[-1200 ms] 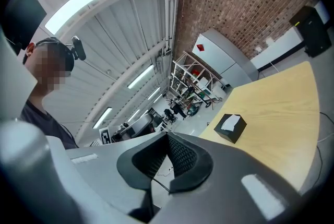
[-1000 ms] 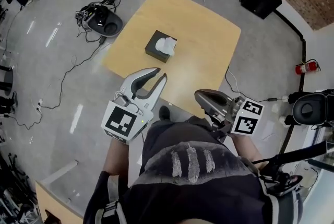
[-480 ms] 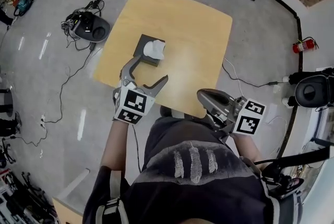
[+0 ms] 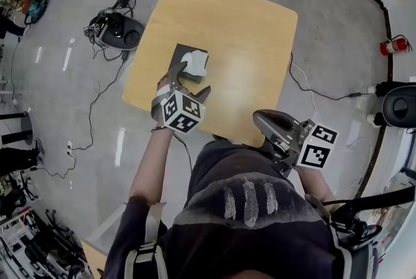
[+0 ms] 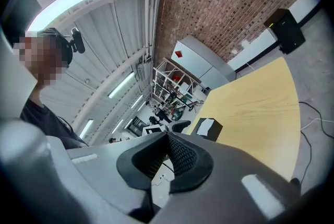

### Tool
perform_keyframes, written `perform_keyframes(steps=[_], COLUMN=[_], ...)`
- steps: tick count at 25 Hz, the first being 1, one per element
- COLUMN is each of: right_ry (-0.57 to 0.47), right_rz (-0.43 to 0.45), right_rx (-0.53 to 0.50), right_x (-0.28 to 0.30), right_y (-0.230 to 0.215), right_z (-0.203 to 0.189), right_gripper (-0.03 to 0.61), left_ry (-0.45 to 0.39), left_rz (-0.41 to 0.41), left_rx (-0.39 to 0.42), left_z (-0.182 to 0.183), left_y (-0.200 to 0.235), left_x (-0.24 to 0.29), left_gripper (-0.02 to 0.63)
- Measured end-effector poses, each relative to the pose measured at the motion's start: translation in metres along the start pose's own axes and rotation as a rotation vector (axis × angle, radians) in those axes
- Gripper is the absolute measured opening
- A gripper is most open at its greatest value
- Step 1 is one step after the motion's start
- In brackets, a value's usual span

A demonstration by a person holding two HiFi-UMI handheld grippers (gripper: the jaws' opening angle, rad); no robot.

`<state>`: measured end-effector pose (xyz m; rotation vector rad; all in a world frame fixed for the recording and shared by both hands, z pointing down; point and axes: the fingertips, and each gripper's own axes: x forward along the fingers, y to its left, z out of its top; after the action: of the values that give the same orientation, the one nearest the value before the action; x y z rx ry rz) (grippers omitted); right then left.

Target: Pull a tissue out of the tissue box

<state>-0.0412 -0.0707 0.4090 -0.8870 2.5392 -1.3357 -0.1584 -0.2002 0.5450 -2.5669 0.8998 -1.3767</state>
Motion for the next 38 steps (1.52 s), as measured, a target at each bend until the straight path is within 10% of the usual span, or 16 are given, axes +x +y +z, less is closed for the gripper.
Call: perform_keyframes(steps=[11, 25, 29, 32, 38], right_ry=[0.001, 0.022, 0.029, 0.035, 0.042], right_rz=[-0.019, -0.021, -0.015, -0.01, -0.016], right_rx=[0.009, -0.028, -0.031, -0.032, -0.039], right_x=[0.004, 0.003, 0.004, 0.004, 0.005], right_y=[-0.001, -0.001, -0.001, -0.001, -0.001], right_z=[0.0, -0.002, -0.003, -0.004, -0.004], right_gripper=[-0.005, -0.005, -0.005, -0.005, -0.005], left_ry=[0.069, 0.012, -0.018, -0.006, 0.027], left_rz=[0.013, 0.072, 0.061, 0.016, 0.059], left_rx=[0.054, 0.059, 0.059, 0.077, 0.156], left_z=[-0.026, -0.016, -0.011, -0.014, -0.02], left_y=[0.003, 0.009, 0.007, -0.001, -0.002], left_x=[0.037, 0.033, 0.029, 0.03, 0.039], left_gripper=[0.384, 0.133, 0.174, 0.34, 0.315])
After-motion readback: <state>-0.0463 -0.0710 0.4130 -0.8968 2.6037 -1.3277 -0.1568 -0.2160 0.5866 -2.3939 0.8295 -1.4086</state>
